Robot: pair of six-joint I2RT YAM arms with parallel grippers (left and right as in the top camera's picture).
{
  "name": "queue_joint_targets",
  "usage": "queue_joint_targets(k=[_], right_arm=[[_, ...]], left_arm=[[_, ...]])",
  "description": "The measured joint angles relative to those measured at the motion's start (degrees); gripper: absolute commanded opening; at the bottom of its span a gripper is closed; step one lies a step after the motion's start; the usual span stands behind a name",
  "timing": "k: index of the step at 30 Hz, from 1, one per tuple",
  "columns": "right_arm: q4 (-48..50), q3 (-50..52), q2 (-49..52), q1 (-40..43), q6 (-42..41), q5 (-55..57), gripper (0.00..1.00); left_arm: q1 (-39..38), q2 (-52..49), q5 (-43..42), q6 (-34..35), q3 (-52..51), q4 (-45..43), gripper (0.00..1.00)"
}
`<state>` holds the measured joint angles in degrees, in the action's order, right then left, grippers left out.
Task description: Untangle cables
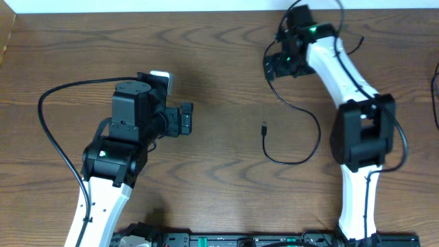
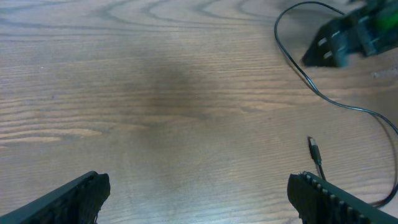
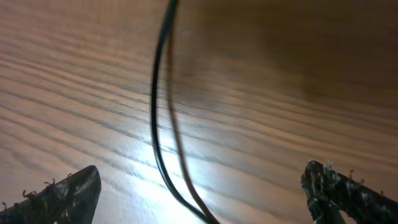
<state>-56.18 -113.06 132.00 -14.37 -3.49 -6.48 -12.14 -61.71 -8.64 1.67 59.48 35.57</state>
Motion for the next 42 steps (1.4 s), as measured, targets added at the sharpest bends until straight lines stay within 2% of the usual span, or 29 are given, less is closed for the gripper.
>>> queue_joint_targets(k=[7,12,16,28,30,32,33,34,35,42], right_arm=[[1.77,0.00,4.48,-1.60,1.11,-1.49,0.91],[2.03,0.00,4.50,-1.57,1.44,-1.64,0.79],[2.01,0.00,4.50,-1.57,1.42,-1.66,0.74],[0.15,-0.15,5.35,-1.95,2.56,1.14,0.72],[-0.04,-0.24,5.42,-2.16,2.78,1.81,0.69],[-0.20,-0.28,5.44,-2.43,3.06,2.56,0.56],[-0.33,-0.31,5.49,-2.56,3.37,2.97,0.40],[-0.42,-0.33,5.53,-2.64,3.54,3.21,0.18],[-0.52,-0.35,5.57,-2.71,3.23,3.32,0.01],[0.72,-0.66,5.99,-2.75,3.50,-0.63,0.01]], left_arm=[[0.00,0.00,0.00,0.00,0.00,-0.02,0.96],[0.00,0.00,0.00,0.00,0.00,0.00,0.96],[0.00,0.00,0.00,0.00,0.00,0.04,0.96],[0.00,0.00,0.00,0.00,0.00,0.15,0.96],[0.00,0.00,0.00,0.02,0.00,0.15,0.96],[0.00,0.00,0.00,0.02,0.00,0.15,0.96],[0.00,0.00,0.00,0.00,0.00,0.15,0.97],[0.00,0.00,0.00,0.00,0.00,0.15,0.96],[0.00,0.00,0.00,0.00,0.00,0.15,0.97],[0.00,0.00,0.00,0.00,0.00,0.15,0.97]])
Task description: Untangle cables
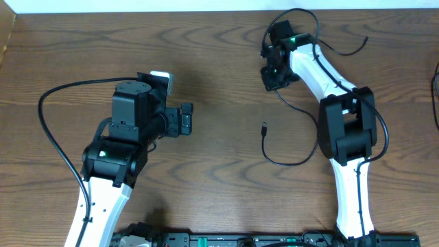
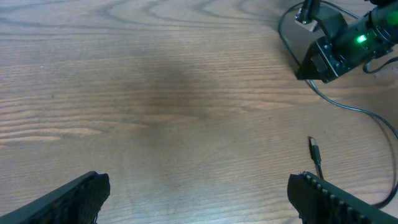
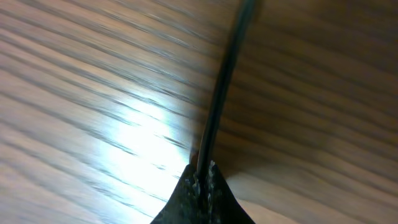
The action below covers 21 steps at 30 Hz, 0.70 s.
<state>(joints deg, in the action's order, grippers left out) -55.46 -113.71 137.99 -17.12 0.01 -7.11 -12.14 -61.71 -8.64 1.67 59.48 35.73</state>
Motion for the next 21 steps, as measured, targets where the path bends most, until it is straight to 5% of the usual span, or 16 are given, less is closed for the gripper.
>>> queue_joint_targets(k=[6,15,21], right_arm=[[-4.90,-7.56,2.62,-0.59,-1.55,-2.25,0.01],[-25.46,-41.16,2.97,1.22,-2.38,12.02,0.01],[-26.77,-49.00,0.72,11.58,-4.55,16.85,0.01]], left_arm=[[0.00,0.00,0.00,0.02,0.00,0.28,0.97],[0.00,0.00,-0.02,0.02,0.00,0.87,0.96],[0.00,0.00,-0.02,0.02,0.00,1.11,0.97]])
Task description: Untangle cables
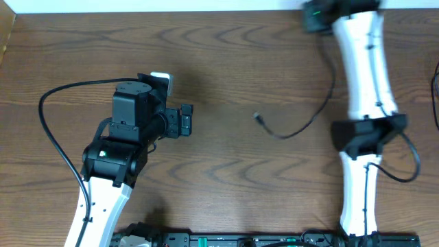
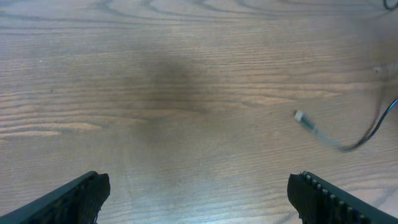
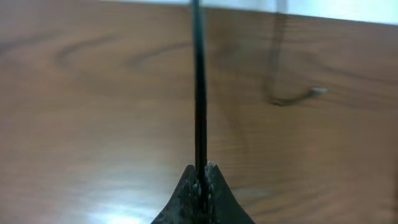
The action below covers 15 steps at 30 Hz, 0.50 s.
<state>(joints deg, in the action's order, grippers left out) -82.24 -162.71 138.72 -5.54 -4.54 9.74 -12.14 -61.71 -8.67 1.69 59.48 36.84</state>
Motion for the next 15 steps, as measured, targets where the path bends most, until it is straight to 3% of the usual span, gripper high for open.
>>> queue_joint_targets(k=[7,15], right_arm=[[0.44,-0.28,-0.11,19.80,-5.05,0.83,0.01],[0.85,-0.31,-0.11,32.59,-8.55,-0.20,0.01]], left_arm=[[0.00,0.00,0.00,0.00,0.00,-1.01,0.96],[0.00,0.00,-2.64,0.00,0.00,-1.51,0.97]])
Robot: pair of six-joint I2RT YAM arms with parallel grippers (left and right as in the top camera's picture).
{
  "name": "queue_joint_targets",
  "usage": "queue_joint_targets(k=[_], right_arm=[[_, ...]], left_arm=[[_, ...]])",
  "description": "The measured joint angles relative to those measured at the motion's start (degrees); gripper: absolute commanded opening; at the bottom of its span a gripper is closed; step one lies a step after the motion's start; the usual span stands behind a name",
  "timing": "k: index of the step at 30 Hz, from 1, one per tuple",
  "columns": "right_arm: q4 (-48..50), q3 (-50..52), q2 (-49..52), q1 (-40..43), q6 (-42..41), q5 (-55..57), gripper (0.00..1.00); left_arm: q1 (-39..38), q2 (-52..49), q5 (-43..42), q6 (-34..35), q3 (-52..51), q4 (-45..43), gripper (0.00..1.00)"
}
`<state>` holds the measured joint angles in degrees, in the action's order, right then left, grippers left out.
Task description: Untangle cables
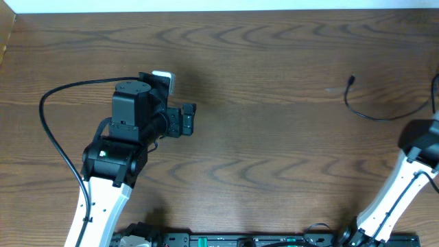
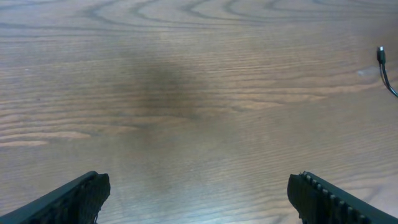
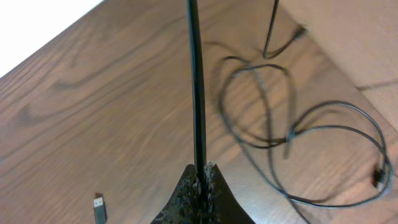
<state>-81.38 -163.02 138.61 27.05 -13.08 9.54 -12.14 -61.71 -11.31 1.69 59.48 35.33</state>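
Observation:
A thin black cable (image 1: 384, 115) lies at the table's right, its plug end (image 1: 351, 80) pointing to the back. The cable runs off the right edge of the overhead view. In the right wrist view my right gripper (image 3: 200, 171) is shut on a taut black cable (image 3: 197, 93) that rises straight up the frame. Beyond it a loose tangle of black cables (image 3: 273, 112) loops on the wood, and a USB plug (image 3: 98, 206) lies at the lower left. My left gripper (image 1: 188, 120) hangs open over bare wood at mid-left, with nothing between its fingers (image 2: 84, 194).
The left arm's own black lead (image 1: 51, 130) arcs at the far left. Only the right arm's elbow (image 1: 420, 137) shows overhead, at the right edge. A paler surface (image 3: 354, 43) lies past the table's edge in the right wrist view. The cable's plug (image 2: 380, 55) shows far right for the left wrist.
My right arm has gone from the table's back edge to beyond its right edge, still shut on the cable. The plug end has shifted from mid-table to the right. The left arm is unmoved.
My right gripper stood open over the cable at the back right, the plug lying mid-table. Then it was shut on the cable. Then it was at the back edge with the cable pulled out longer, and now the cable lies far right.

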Motion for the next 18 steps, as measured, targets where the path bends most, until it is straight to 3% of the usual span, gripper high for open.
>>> queue_joint_targets(k=[7,18], right_arm=[[3.72,0.00,-0.02,8.13,-0.59,-5.46,0.01],[4.50,0.07,-0.04,8.44,-4.20,-2.91,0.01]], left_arm=[[0.00,0.00,-0.85,0.00,0.00,0.09,0.97],[0.00,0.00,-0.87,0.00,0.00,1.73,0.96]])
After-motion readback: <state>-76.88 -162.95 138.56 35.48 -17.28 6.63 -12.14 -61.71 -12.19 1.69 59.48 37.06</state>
